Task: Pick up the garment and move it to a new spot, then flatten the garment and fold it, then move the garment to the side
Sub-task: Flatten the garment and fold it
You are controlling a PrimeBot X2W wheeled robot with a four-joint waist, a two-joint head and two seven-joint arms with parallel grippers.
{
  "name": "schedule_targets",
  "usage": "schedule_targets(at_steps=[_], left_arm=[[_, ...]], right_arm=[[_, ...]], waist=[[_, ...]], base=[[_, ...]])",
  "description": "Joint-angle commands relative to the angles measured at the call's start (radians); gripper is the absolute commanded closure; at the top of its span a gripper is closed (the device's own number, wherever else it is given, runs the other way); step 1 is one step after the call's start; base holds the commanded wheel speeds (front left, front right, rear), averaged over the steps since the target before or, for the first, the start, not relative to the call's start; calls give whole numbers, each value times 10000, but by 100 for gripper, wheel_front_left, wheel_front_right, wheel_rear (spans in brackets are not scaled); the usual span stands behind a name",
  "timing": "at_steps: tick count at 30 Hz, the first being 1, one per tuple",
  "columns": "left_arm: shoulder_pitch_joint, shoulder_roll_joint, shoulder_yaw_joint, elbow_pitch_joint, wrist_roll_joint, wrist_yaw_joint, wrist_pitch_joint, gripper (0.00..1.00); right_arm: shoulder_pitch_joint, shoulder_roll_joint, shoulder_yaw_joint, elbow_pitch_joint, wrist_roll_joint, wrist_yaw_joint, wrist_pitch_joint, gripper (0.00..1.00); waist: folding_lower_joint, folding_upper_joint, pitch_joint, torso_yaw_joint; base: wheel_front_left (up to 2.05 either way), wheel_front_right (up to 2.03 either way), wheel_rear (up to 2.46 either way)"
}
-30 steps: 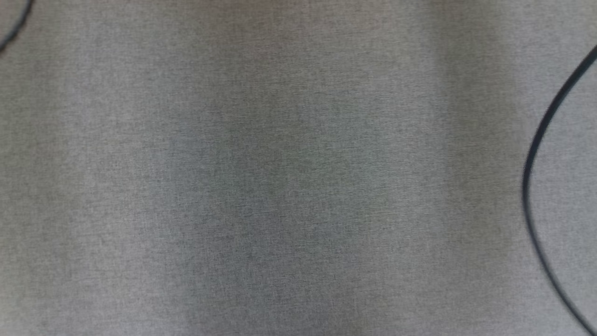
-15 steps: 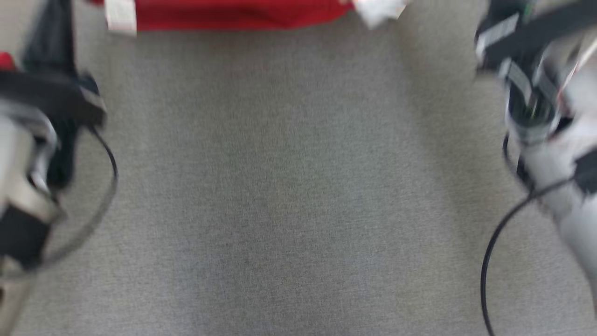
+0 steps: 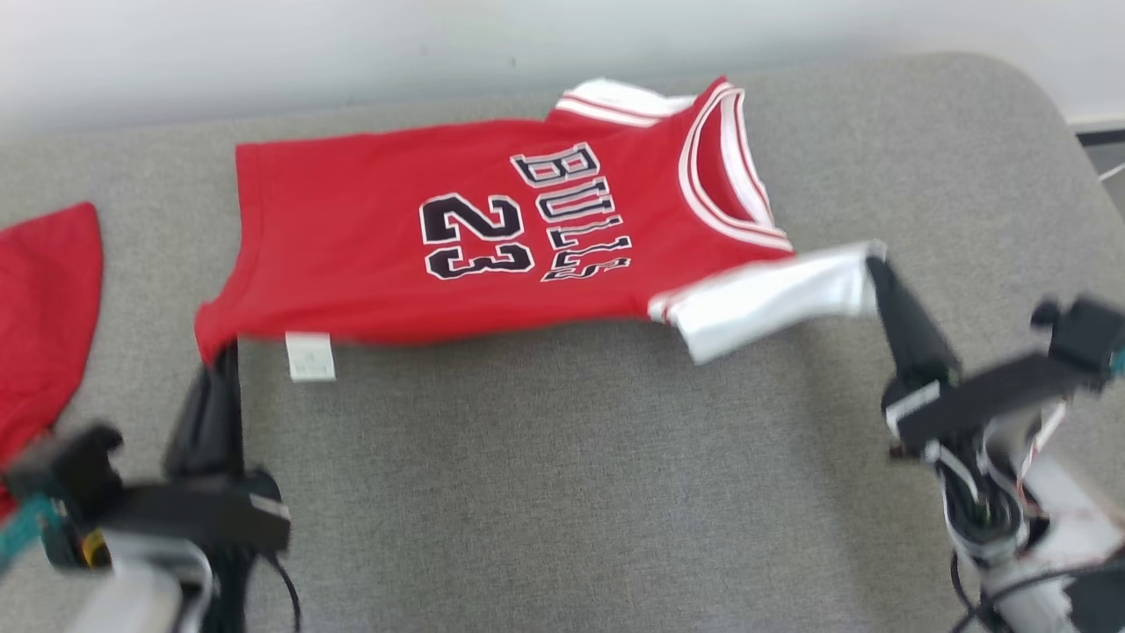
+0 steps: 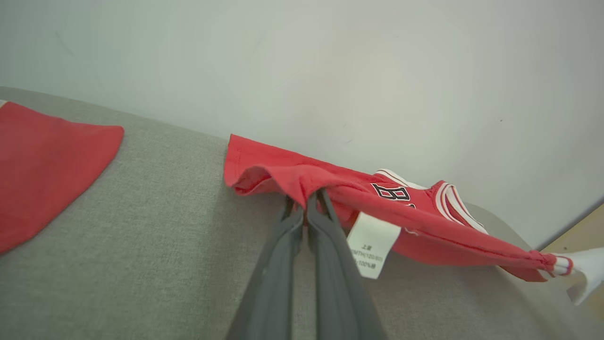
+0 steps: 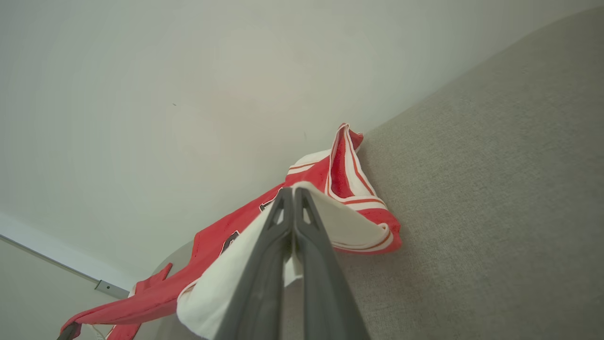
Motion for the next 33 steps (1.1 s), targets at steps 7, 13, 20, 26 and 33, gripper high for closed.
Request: schedule_targets(at_steps=[7,13,20,26,33], left_arm=[[2412,-873,754,-511,485,-111,-41,100],[3609,-1374,1125,-132,871,-534,-42,100],[4733,-1880,1632,210,1283,-865,-42,100],[5158,-2056,1864,124,1634,-898,-43,100],[4856,-1858,1600,384,2142,-888,33,100]], right_arm=[[2386,-344,-417,-804,104,4,461,100],[4384,-626,-1019,-1536,2,4,1082,100],[6508,-527,-2055,-2596,-331,4,2436,100],[7422,77,-2939,-3252,-907,4,3437,100],[7391,1408,-4243,-3834,-1930,4,4032,100]], waist=[[4,3,-700,76],[4,3,-1168,177],[4,3,-1457,161],[4,3,-1430,185],[4,3,-1418,240]], base=[[0,0,0],[0,0,0],[0,0,0],[0,0,0],[0,0,0]])
